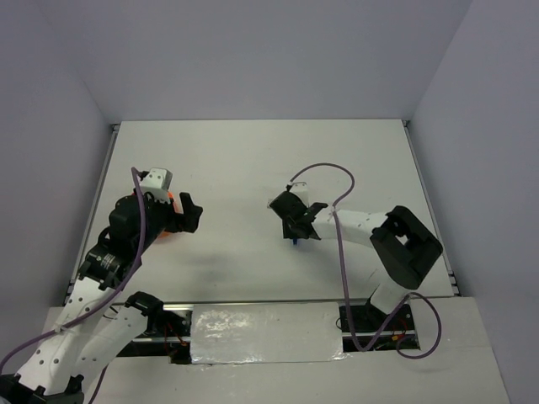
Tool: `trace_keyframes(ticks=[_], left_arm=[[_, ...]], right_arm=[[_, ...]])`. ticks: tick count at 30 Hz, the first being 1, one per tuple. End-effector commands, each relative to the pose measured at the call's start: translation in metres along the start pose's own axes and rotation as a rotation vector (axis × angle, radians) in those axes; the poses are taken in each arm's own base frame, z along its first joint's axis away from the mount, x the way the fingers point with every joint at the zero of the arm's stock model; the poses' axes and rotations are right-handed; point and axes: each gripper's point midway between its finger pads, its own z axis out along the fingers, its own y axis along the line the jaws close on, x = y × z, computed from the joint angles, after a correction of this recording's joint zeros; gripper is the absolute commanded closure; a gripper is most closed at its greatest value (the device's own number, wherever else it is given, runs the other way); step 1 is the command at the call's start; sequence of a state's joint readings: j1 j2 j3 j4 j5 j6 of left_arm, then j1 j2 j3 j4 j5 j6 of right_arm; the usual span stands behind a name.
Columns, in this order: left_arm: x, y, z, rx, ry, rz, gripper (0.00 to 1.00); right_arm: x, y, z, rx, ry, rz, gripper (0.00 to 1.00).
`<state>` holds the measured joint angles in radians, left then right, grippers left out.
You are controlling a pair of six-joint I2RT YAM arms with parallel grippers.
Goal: Sort the stationery into containers
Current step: Pick up the stationery from the center of the board.
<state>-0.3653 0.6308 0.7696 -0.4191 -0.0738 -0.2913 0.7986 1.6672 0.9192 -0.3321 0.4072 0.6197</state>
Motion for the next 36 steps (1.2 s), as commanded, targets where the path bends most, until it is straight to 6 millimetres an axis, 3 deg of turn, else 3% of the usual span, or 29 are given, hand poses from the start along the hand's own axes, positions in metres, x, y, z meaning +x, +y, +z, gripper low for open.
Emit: trace_keyframes(ticks=[1, 3, 4, 6, 7, 8, 10, 11, 13, 17, 18, 19, 21, 25, 26, 27, 28, 29, 30, 31, 32, 36], left_arm=[[-0.014, -0.017, -0.002, 0.093, -0.049, 0.013, 0.01], [-0.014, -0.031, -0.002, 0.181, -0.048, 0.041, 0.01], [-0.016, -0.049, -0.005, 0.282, -0.058, 0.054, 0.01], [-0.019, -0.064, -0.009, 0.371, -0.067, 0.055, 0.01], [-0.022, -0.081, -0.015, 0.475, -0.078, 0.069, 0.01], [-0.024, -0.090, -0.019, 0.530, -0.089, 0.080, 0.01], [-0.023, -0.111, -0.033, 0.678, -0.106, 0.109, 0.01], [-0.033, -0.119, -0.039, 0.736, -0.172, 0.146, 0.01], [-0.036, -0.127, -0.054, 0.810, -0.273, 0.252, 0.01], [-0.045, -0.121, -0.058, 0.770, -0.408, 0.482, 0.01], [-0.036, -0.121, -0.054, 0.780, -0.358, 0.502, 0.01], [-0.046, -0.124, -0.058, 0.786, -0.389, 0.573, 0.01], [-0.044, -0.124, -0.049, 0.768, -0.343, 0.607, 0.01], [-0.050, -0.148, -0.054, 0.825, -0.369, 0.700, 0.01], [-0.047, -0.160, -0.057, 0.869, -0.364, 0.709, 0.01], [-0.036, -0.167, -0.045, 0.898, -0.308, 0.723, 0.01], [-0.030, -0.177, -0.051, 0.966, -0.250, 0.729, 0.01], [-0.012, -0.185, -0.036, 1.016, -0.137, 0.730, 0.01], [-0.001, -0.191, -0.037, 1.077, -0.062, 0.724, 0.01], [0.005, -0.203, -0.057, 1.194, 0.007, 0.709, 0.02], [0.015, -0.209, -0.055, 1.233, 0.066, 0.701, 0.02], [0.025, -0.228, -0.078, 1.333, 0.040, 0.712, 0.01]], right_arm=[[-0.012, -0.012, -0.034, -0.016, -0.054, -0.025, 1.00], [-0.014, -0.008, -0.050, -0.067, -0.049, -0.069, 1.00], [-0.018, -0.003, -0.065, -0.122, -0.054, -0.130, 1.00], [-0.009, 0.024, -0.093, -0.330, 0.004, -0.193, 1.00], [-0.005, 0.033, -0.105, -0.411, 0.020, -0.243, 0.99], [0.008, 0.053, -0.127, -0.578, 0.073, -0.272, 0.98], [0.014, 0.069, -0.165, -0.788, 0.053, -0.315, 0.98], [0.024, 0.079, -0.190, -0.926, 0.081, -0.340, 0.98], [0.026, 0.077, -0.218, -1.011, 0.055, -0.362, 1.00], [0.035, 0.047, -0.224, -0.901, 0.100, -0.434, 1.00], [0.042, 0.034, -0.218, -0.823, 0.128, -0.464, 1.00], [0.040, 0.031, -0.219, -0.788, 0.103, -0.473, 1.00], [0.050, 0.032, -0.228, -0.810, 0.127, -0.519, 1.00], [0.050, 0.026, -0.228, -0.786, 0.132, -0.605, 1.00], [0.051, 0.025, -0.225, -0.779, 0.147, -0.628, 1.00], [0.052, 0.023, -0.225, -0.773, 0.154, -0.670, 1.00], [0.044, 0.026, -0.229, -0.775, 0.136, -0.682, 1.00], [0.045, 0.026, -0.228, -0.773, 0.162, -0.704, 1.00], [0.037, 0.033, -0.236, -0.805, 0.143, -0.732, 1.00], [0.039, 0.037, -0.241, -0.844, 0.164, -0.749, 1.00], [0.040, 0.040, -0.240, -0.847, 0.183, -0.765, 1.00], [0.038, 0.041, -0.247, -0.879, 0.206, -0.818, 1.00]])
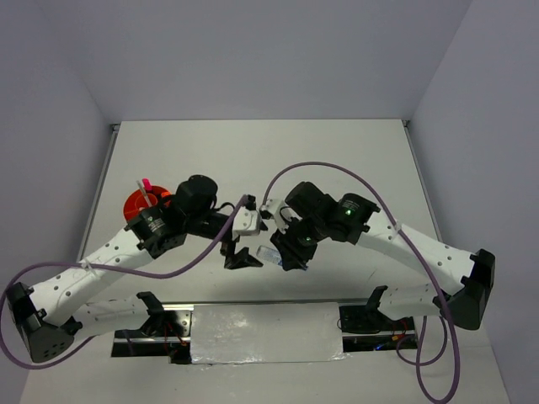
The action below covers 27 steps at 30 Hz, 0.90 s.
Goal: Sort the stationery into containers
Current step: Pick up the stationery from the center of the board.
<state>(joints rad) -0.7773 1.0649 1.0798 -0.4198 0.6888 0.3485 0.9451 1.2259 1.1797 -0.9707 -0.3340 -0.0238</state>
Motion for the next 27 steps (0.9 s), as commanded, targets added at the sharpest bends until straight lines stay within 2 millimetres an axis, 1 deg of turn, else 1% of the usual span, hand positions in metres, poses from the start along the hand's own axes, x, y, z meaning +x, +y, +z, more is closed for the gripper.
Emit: trace_keyframes(ticks=[1, 2, 4, 5, 9, 11, 14, 16, 20, 22, 24, 27], left_arm=[[-0.015, -0.047, -0.004, 0.164, -0.055, 0.067, 0.01], [-0.015, -0.051, -0.005, 0.175, -0.052, 0.062, 0.01], [-0.013, -0.057, -0.004, 0.197, -0.040, 0.052, 0.01], [-0.007, -0.060, -0.003, 0.209, -0.024, 0.033, 0.01], [0.000, -0.066, 0.006, 0.243, -0.006, 0.001, 0.03], [0.007, -0.065, 0.012, 0.249, 0.029, -0.022, 0.05], [0.010, -0.061, 0.016, 0.229, 0.052, -0.028, 0.07], [0.008, -0.058, 0.015, 0.212, 0.034, -0.014, 0.07], [0.005, -0.058, 0.016, 0.206, 0.018, -0.013, 0.08], [0.009, -0.056, 0.017, 0.204, 0.036, -0.021, 0.09], [0.011, -0.055, 0.018, 0.200, 0.044, -0.024, 0.11], [0.008, -0.058, 0.018, 0.218, 0.038, -0.014, 0.25]], right_arm=[[-0.006, 0.017, -0.015, -0.089, -0.002, -0.105, 1.00], [-0.010, 0.027, -0.020, -0.136, -0.034, -0.134, 1.00], [-0.016, 0.036, -0.029, -0.169, -0.086, -0.167, 1.00], [-0.020, 0.040, -0.031, -0.183, -0.111, -0.183, 1.00], [-0.024, 0.046, -0.036, -0.203, -0.146, -0.199, 1.00], [-0.026, 0.050, -0.038, -0.218, -0.157, -0.212, 1.00], [-0.031, 0.055, -0.044, -0.238, -0.206, -0.236, 1.00], [-0.032, 0.062, -0.051, -0.261, -0.231, -0.252, 1.00], [-0.043, 0.066, -0.061, -0.257, -0.285, -0.271, 1.00], [-0.048, 0.074, -0.068, -0.288, -0.313, -0.289, 1.00], [-0.050, 0.079, -0.069, -0.306, -0.314, -0.298, 1.00], [-0.058, 0.076, -0.069, -0.276, -0.328, -0.276, 1.00]])
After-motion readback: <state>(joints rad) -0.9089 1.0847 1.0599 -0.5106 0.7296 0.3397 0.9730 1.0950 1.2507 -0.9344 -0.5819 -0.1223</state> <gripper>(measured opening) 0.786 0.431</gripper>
